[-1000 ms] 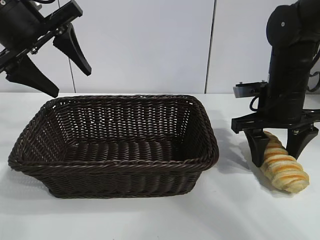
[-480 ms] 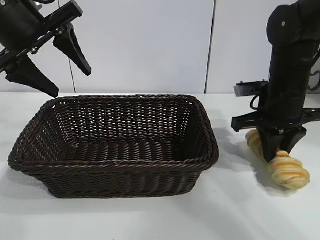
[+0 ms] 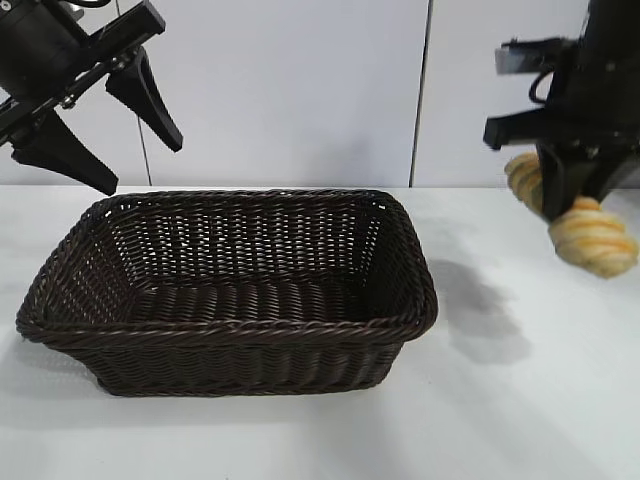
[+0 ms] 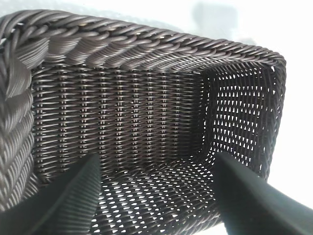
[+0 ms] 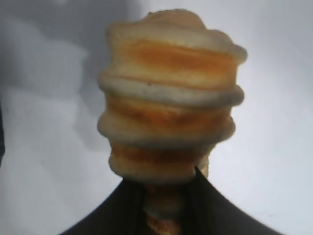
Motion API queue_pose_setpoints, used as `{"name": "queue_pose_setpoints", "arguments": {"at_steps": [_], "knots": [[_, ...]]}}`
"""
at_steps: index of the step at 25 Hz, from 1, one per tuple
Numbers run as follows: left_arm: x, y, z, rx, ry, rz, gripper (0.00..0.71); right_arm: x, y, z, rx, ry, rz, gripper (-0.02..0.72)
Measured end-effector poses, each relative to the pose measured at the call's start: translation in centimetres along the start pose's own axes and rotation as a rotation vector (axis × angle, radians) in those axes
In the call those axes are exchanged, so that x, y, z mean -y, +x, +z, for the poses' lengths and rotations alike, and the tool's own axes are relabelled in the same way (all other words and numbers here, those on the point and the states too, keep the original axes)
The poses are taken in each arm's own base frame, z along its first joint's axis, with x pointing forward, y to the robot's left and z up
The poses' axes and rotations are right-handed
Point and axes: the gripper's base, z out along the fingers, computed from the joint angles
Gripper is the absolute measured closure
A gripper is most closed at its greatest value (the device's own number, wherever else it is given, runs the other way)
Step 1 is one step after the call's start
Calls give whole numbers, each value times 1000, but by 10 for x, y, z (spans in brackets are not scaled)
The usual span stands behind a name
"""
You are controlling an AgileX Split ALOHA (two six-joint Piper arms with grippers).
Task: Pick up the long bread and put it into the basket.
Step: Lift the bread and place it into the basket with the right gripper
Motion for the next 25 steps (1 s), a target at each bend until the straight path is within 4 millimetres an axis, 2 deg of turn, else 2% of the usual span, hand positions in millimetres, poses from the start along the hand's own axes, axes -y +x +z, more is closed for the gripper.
{"name": "queue_pose_setpoints", "arguments": {"at_steps": [3,5,13,17,22,25], "knots": [[0,0,0,0,0,0,230,-12,1,-1,0,-8,-34,564],[0,0,0,0,0,0,230,-27,2,-1,2,-17,-73,564],[0,0,0,-4,0,1,230,-109,15,-8,43,-77,-281,564],[0,0,0,-4,0,1,230,-144,25,-12,76,-112,-369,564],[0,0,0,-4,0,1,230,-172,31,-6,102,-138,-434,564],[0,0,0,-4,0,1,230,-180,28,4,120,-156,-435,564]]}}
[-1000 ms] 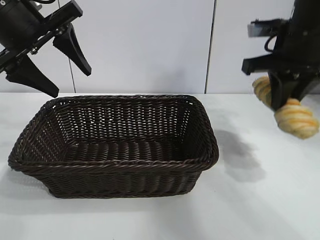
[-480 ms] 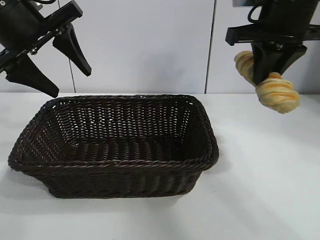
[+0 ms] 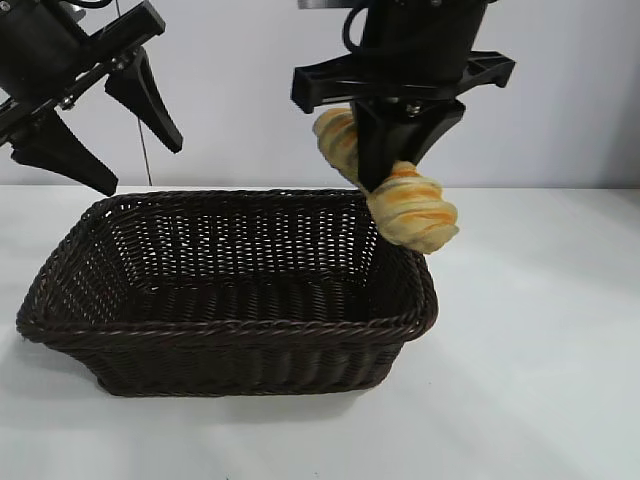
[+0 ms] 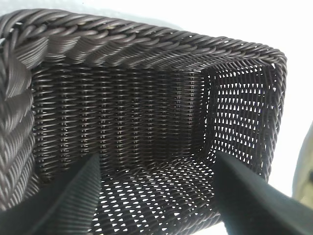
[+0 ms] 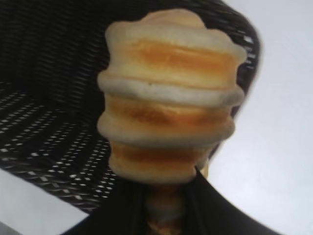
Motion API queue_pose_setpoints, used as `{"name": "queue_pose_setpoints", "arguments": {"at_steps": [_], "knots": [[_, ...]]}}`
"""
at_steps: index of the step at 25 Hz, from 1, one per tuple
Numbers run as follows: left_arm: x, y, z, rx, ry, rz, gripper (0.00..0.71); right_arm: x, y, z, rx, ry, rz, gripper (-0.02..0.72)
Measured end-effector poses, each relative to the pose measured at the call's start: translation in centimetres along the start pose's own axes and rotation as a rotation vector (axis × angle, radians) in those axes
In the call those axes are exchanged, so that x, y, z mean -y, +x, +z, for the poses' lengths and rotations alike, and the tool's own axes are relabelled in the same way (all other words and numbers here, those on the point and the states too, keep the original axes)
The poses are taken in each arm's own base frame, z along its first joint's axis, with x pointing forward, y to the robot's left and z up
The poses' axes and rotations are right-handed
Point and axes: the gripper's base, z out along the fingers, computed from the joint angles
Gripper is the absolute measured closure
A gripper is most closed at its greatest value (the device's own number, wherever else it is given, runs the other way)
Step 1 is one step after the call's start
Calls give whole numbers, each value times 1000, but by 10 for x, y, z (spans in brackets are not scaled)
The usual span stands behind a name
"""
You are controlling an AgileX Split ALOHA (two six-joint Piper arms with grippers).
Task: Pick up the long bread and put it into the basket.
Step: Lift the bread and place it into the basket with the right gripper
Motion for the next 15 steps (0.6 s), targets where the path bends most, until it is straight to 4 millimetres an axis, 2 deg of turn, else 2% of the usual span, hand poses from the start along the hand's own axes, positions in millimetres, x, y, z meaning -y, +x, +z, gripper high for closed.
{"name": "queue_pose_setpoints", "arguments": {"at_steps": [10,15], "knots": [[0,0,0,-5,-2,2,230,-3,-6,56,-15,-17,11,564],[-1,1,0,-11,-6,5,230,-3,-6,61,-13,-23,16,564]]}}
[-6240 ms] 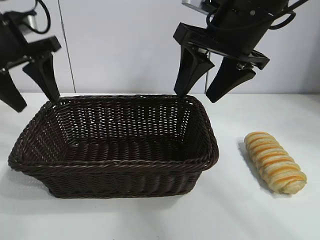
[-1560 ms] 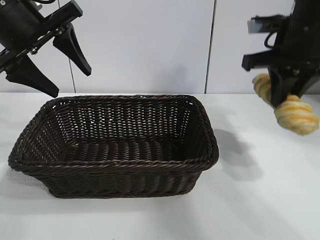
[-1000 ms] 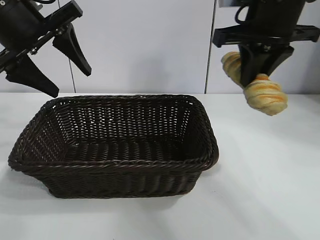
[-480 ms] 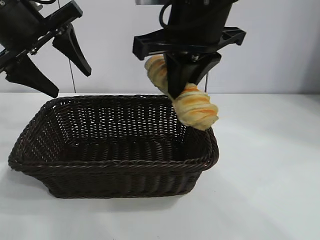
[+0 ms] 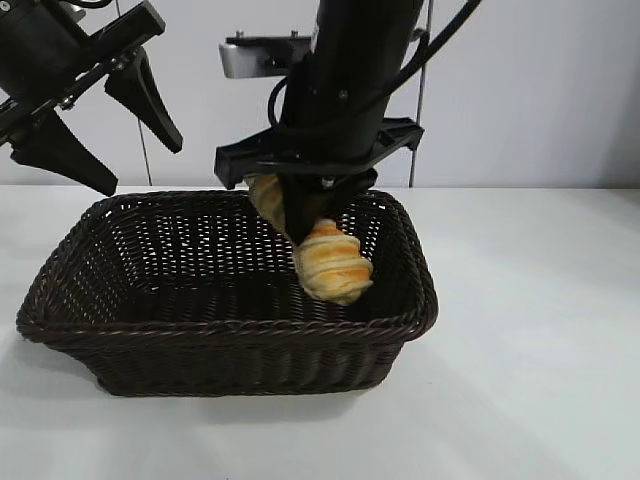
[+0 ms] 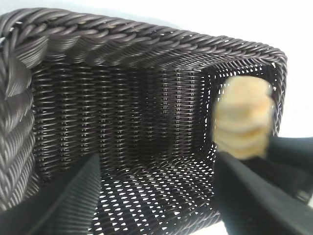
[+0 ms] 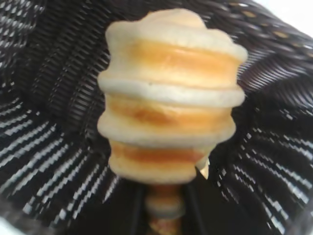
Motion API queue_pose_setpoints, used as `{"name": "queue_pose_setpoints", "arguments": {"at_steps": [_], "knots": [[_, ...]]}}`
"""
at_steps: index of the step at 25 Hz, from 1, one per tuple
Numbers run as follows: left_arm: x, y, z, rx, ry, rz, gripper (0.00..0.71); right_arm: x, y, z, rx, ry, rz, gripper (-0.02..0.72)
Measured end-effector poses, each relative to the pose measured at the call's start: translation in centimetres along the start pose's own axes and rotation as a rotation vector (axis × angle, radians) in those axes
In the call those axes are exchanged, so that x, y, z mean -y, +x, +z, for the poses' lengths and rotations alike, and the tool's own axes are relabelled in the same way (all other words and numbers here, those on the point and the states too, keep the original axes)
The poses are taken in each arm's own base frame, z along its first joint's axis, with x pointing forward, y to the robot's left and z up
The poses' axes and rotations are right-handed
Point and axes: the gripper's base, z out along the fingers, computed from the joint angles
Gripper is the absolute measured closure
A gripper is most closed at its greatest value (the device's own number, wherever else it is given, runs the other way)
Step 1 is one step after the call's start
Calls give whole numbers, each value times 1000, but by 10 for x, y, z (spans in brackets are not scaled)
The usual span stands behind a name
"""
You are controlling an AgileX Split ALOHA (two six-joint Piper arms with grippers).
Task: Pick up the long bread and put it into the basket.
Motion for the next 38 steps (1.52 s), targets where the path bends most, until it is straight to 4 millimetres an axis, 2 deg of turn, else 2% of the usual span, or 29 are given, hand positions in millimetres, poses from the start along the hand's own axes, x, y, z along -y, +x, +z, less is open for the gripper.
{"name": "queue_pose_setpoints", "arguments": {"at_steps": [4,10,13,19,25,30,38], "knots": [[0,0,0,0,0,0,230,0,0,0,0,0,1,549],[0,0,0,0,0,0,230,0,0,0,-1,-2,-2,316],[0,0,0,0,0,0,230,0,0,0,-5,-3,-14,260],[0,0,0,0,0,0,230,-1,1,-4,-19,-6,-21,237],[0,0,0,-1,0,0,230,6,-15,-34,35,-29,13,237],[0,0,0,-5,-1,1,230,31,-20,-48,30,-88,83,237],[0,1,0,-10,-1,8,230,81,-10,-70,10,-113,190,237]]}}
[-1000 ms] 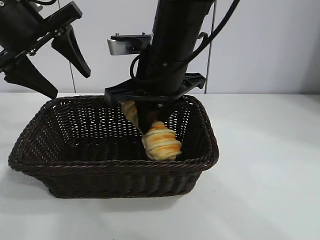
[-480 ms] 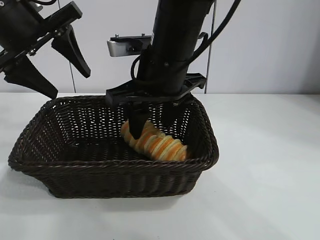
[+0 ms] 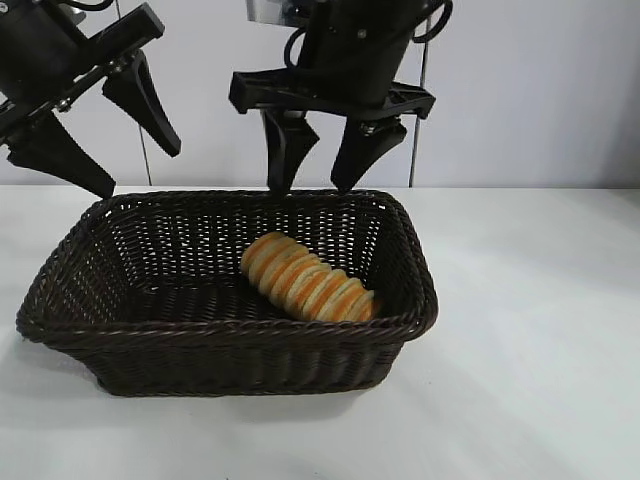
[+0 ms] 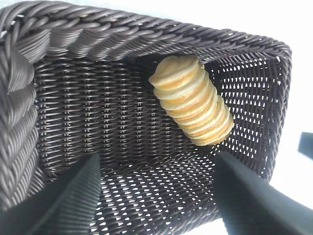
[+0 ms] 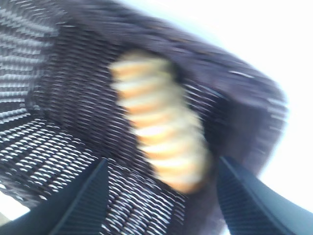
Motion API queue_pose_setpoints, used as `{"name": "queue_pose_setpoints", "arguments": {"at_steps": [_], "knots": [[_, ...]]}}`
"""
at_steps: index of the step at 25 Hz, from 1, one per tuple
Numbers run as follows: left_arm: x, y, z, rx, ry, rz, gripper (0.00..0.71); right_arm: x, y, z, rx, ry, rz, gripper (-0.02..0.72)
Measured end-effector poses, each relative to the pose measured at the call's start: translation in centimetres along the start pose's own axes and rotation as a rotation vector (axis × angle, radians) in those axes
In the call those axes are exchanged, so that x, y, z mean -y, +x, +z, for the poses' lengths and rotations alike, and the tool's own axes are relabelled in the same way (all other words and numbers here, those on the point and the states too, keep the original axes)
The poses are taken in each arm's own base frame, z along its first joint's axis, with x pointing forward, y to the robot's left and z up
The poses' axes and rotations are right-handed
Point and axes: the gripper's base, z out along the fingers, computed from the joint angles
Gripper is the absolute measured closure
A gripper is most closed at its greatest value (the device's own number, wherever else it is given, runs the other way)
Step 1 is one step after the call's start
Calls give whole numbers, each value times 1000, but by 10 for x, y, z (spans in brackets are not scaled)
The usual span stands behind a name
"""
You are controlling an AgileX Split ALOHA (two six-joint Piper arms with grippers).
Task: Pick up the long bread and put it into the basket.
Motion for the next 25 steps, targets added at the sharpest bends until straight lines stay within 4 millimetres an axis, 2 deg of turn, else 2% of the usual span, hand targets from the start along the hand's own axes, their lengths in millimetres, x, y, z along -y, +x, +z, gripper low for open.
{"name": "queue_pose_setpoints", "arguments": {"at_steps": [5,8,25], "knots": [[0,0,0,-4,0,1,230,24,3,-19,3,4,38,237],[0,0,0,-5,0,1,230,34,6,-24,-21,-10,48,237],[0,0,0,-5,0,2,230,32,9,-25,-54,-41,48,237]]}}
